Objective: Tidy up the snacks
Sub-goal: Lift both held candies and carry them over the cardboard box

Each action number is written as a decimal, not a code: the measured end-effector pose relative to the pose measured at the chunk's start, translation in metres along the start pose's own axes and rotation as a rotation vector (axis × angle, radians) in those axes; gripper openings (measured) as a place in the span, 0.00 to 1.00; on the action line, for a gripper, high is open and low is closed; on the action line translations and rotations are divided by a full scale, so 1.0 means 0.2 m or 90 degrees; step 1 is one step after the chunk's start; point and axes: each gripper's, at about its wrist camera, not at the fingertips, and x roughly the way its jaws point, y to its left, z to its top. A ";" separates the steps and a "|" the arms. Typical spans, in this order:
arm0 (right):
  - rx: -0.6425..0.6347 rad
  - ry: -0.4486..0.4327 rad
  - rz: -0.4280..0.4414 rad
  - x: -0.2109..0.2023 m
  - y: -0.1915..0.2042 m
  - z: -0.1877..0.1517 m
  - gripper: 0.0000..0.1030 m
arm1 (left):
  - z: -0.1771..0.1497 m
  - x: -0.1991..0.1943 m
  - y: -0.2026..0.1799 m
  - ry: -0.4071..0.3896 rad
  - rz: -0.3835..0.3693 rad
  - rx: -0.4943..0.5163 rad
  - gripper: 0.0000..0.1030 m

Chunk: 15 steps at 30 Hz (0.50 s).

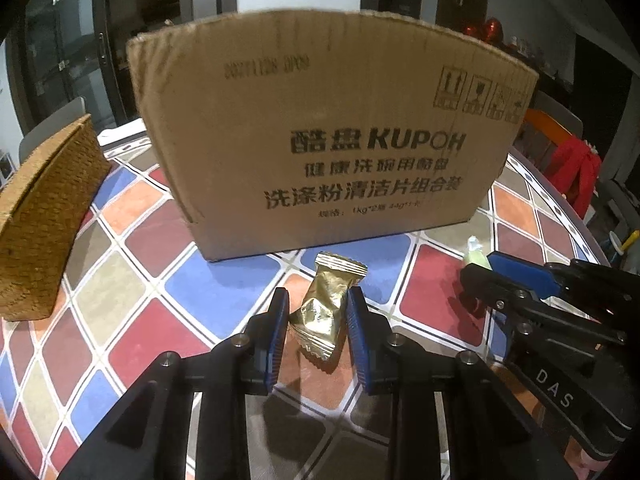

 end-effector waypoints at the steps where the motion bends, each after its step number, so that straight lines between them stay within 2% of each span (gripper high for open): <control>1: 0.000 -0.003 0.000 -0.01 0.00 0.00 0.21 | 0.00 -0.01 0.00 -0.001 0.001 -0.003 0.29; 15: -0.003 -0.046 0.007 -0.21 0.03 0.06 0.21 | 0.06 -0.20 0.00 -0.032 0.030 -0.019 0.29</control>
